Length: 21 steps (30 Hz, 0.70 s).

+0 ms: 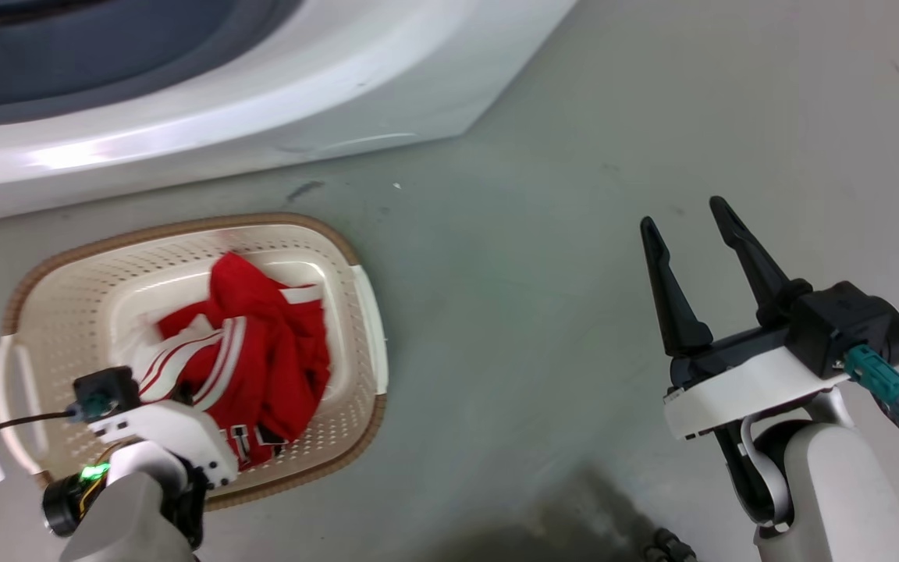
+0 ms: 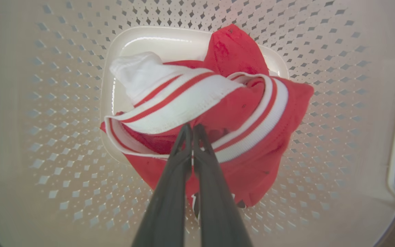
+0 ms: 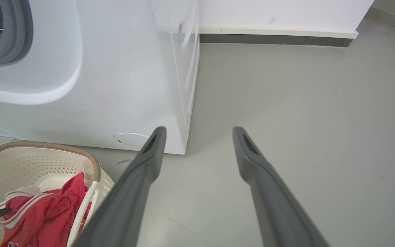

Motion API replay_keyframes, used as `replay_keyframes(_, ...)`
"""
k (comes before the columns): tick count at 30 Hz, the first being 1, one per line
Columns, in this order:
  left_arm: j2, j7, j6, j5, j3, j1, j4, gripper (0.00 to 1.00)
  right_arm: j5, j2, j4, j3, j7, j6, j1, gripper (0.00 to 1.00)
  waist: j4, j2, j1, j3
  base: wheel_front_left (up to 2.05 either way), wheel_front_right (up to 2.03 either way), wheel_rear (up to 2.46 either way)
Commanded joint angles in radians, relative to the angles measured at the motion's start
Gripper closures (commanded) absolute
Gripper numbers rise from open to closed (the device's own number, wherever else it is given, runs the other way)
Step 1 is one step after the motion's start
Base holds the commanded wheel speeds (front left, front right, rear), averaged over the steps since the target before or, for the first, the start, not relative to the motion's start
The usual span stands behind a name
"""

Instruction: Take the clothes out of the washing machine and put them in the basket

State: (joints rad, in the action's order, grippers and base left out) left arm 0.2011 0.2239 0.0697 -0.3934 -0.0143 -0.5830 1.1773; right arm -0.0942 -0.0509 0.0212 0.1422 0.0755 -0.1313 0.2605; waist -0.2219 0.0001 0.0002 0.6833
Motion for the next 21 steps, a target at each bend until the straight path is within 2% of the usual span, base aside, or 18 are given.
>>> replay_keyframes(1, 0.007, 0.001, -0.007, -0.013, -0.008, -0.018, 0.018, 1.0, -0.009, 0.001, -0.007, 0.003, 0.009, 0.001, 0.017, 0.0, -0.033, -0.0001, -0.0002, 0.031, 0.0, 0.0, 0.0)
replay_keyframes(7, 0.024, -0.019, -0.008, -0.033, -0.02, -0.038, 0.074, 1.0, -0.024, 0.002, -0.038, 0.006, 0.032, 0.001, 0.032, 0.0, -0.045, -0.0001, -0.0002, 0.046, 0.0, 0.0, 0.0)
replay_keyframes(8, 0.024, -0.018, -0.008, -0.036, -0.02, -0.04, 0.078, 0.88, -0.025, 0.002, -0.043, 0.006, 0.035, 0.001, 0.033, 0.0, -0.045, -0.0001, -0.0002, 0.045, 0.0, 0.0, 0.0)
replay_keyframes(9, 0.025, -0.017, -0.008, -0.036, -0.018, -0.04, 0.081, 0.55, -0.025, 0.002, -0.048, 0.007, 0.038, 0.001, 0.033, 0.0, -0.043, -0.0001, -0.0002, 0.041, 0.0, 0.0, 0.0)
replay_keyframes(10, 0.023, -0.019, -0.007, -0.034, -0.014, -0.04, 0.086, 0.02, -0.024, 0.002, -0.054, 0.006, 0.038, 0.001, 0.033, 0.0, -0.041, -0.0001, -0.0002, 0.035, 0.0, 0.0, 0.0)
replay_keyframes(15, 0.006, 0.001, -0.004, -0.032, -0.003, -0.012, 0.097, 0.0, -0.01, 0.001, -0.079, -0.009, 0.044, 0.001, 0.024, 0.0, -0.017, -0.0001, -0.0002, -0.04, 0.0, 0.0, 0.0)
replay_keyframes(21, -0.018, 0.027, 0.022, -0.022, 0.023, 0.024, 0.098, 0.0, 0.014, 0.001, -0.1, -0.049, 0.031, 0.001, -0.023, 0.0, 0.034, -0.0001, -0.0002, -0.194, 0.0, 0.0, 0.0)
